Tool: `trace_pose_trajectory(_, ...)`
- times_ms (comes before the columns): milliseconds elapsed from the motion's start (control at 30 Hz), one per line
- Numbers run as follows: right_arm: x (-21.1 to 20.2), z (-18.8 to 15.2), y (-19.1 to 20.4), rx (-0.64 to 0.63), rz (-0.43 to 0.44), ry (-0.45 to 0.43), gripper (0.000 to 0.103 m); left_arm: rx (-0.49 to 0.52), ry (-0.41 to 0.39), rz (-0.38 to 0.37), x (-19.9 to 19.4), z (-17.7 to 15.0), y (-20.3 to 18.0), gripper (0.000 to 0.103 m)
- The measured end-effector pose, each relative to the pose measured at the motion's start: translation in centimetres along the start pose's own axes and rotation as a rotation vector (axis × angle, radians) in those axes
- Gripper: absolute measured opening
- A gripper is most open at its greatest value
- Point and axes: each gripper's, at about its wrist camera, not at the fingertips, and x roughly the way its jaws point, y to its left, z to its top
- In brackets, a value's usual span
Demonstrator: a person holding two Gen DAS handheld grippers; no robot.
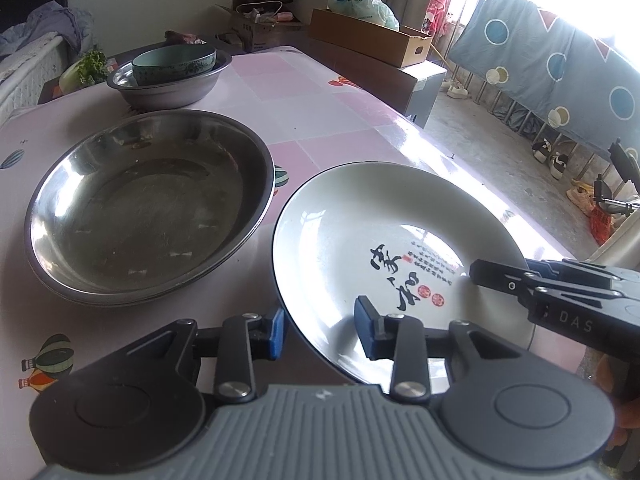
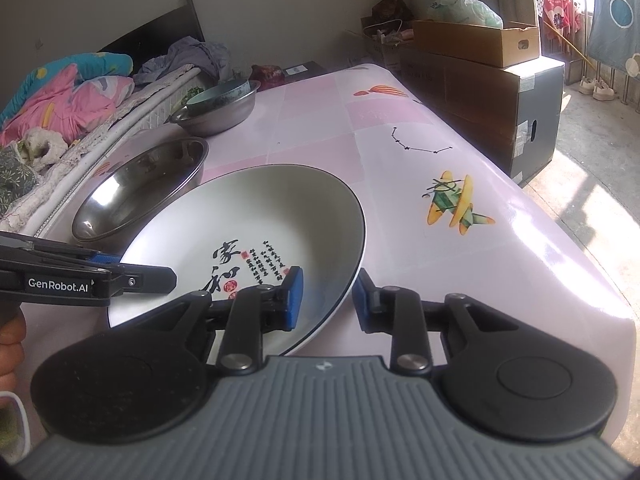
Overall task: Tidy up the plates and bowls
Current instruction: 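Carry the white plate with both tools toward the steel basin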
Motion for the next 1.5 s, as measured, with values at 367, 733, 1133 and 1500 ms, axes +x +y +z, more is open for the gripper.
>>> trace_pose_trajectory(367,-0.4,0.1,0.1,-0.006,0.001,-0.011,0.027,-0.013,-0.011,-0.007,-0.3,-0.1,0.2,0.036)
trace_pose_trajectory(733,-1.0,0.1,0.4,-0.011,-0.002,-0.023,0.027,-0.015,-0.025,-0.011,-0.7,0.0,0.2,0.036)
trace_pose_trajectory(1133,-0.5,-0.2,-0.6,-0.026,-0.004,0.004,0.026,-0.018,0.022,-0.083,-0.1,-0.1,0.8,0.035)
trace_pose_trajectory(1500,0.1,-0.2,-0.9,-0.01,0.013,-0.013,0.029,0.005,0.049,-0.09,1.0,1.3,1.5,0.034)
